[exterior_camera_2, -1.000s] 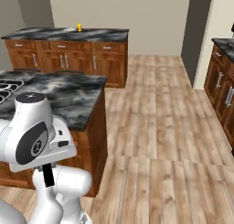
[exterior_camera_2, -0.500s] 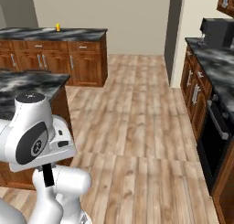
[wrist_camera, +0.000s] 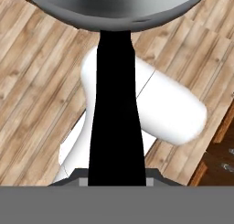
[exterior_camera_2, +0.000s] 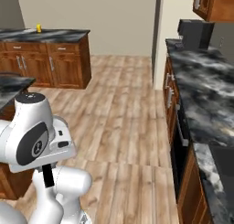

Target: Pick up the pan with the steak in it and place it on the dining table. Then place the steak on the plate.

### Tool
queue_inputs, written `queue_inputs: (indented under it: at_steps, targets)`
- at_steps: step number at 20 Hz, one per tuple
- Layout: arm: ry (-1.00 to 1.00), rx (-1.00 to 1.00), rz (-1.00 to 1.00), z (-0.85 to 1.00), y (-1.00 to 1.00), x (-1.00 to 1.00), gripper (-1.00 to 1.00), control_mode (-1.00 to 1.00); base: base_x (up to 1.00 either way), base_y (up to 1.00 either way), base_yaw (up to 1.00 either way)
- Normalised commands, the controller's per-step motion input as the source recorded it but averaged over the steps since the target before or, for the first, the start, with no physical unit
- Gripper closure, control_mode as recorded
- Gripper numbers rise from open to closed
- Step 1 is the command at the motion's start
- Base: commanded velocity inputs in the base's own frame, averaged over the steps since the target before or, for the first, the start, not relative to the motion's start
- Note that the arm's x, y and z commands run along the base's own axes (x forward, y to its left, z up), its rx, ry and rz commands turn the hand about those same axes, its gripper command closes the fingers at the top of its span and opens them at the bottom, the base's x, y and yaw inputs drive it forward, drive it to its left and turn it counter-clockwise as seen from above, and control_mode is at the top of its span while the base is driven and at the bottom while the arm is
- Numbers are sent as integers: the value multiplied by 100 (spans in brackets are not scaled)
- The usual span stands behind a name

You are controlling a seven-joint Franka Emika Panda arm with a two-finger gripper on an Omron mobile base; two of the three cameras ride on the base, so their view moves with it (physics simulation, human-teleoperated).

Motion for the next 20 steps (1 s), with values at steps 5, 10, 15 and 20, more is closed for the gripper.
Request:
queue_inputs:
  at_steps: [5, 10, 15, 20]
  targets:
    - [0, 0, 0, 0, 0, 0, 100, 100, 100, -48, 0]
    - [0, 0, 0, 0, 0, 0, 100, 100, 100, -41, -1]
    - [0, 0, 0, 0, 0, 0, 100, 100, 100, -20, -6]
    - [0, 0, 0, 0, 0, 0, 100, 100, 97, -1, -8]
